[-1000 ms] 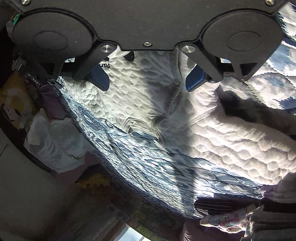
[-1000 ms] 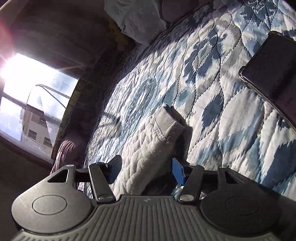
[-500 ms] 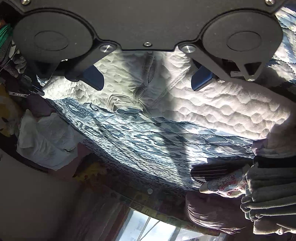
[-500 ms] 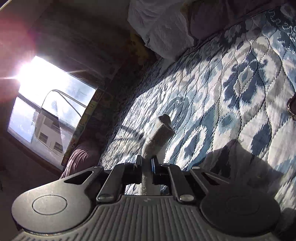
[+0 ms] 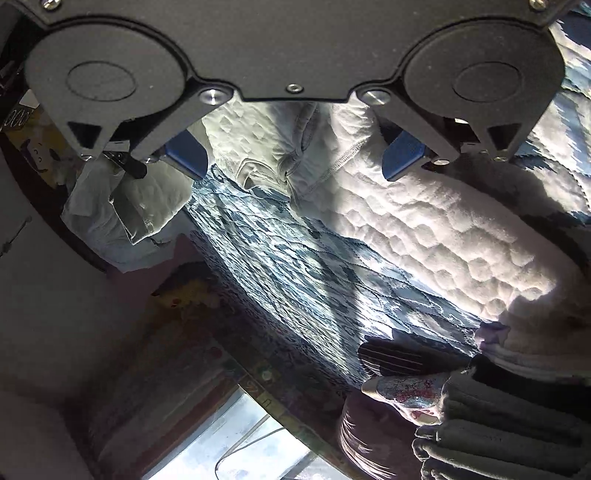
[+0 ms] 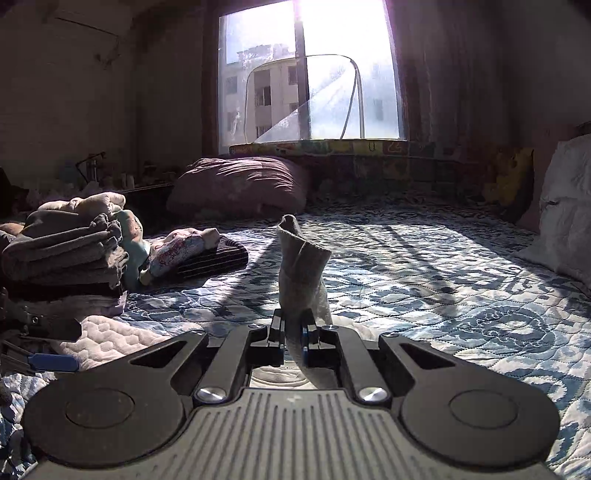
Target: Fold clothes
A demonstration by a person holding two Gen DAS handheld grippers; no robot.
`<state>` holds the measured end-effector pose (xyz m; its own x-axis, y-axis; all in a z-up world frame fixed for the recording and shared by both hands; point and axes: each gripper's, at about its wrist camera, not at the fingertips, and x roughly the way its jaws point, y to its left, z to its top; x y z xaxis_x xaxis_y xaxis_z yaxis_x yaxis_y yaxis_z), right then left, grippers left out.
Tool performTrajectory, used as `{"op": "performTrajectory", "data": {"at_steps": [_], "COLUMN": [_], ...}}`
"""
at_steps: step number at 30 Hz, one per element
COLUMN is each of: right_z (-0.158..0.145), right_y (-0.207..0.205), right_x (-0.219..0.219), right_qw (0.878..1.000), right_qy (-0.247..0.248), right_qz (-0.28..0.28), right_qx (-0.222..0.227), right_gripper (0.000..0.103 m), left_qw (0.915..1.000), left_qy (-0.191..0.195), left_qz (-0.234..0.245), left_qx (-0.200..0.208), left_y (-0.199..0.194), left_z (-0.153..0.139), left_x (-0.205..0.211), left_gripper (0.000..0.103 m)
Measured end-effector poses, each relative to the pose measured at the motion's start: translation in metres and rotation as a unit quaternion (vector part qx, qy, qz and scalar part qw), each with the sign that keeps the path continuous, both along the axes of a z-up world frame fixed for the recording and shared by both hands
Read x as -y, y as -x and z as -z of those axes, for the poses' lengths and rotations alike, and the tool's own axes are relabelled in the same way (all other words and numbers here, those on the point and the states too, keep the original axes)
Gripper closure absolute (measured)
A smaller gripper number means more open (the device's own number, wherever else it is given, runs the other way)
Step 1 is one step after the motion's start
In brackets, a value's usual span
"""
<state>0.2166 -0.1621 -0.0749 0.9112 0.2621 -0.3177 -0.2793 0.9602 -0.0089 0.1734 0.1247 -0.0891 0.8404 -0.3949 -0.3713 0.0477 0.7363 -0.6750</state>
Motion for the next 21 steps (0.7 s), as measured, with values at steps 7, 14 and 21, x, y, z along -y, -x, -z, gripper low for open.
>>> {"op": "performTrajectory", "data": {"at_steps": [7, 14, 21], "right_z": [0.037, 0.052, 0.047], "right_y": [0.015, 0.023, 0.054], "right_x": [-0.075, -0.091, -0.097], "right_qw": [0.989, 0.978, 0.956], "right_qy": [0.133, 0.186, 0.252], "right_qz": [-0.065, -0.09, -0.149], "right_qx": [-0.014, -0.015, 0.006], "right_gripper": [0.093, 0.093, 0.063], "left_qw": [1.0, 0.9998, 0.9994], "left_qy": [0.006, 0.019, -0.017], "left_qz": [0.002, 0.011, 0.025], "left_qx": [0.006, 0.002, 0.019], "left_y": [0.0, -0.011, -0.021], "left_z": [0.0, 0.003, -0.003], "left_x": [-0.005, -0.001, 0.017], "left_gripper": [0.001, 0.001, 0.002]}}
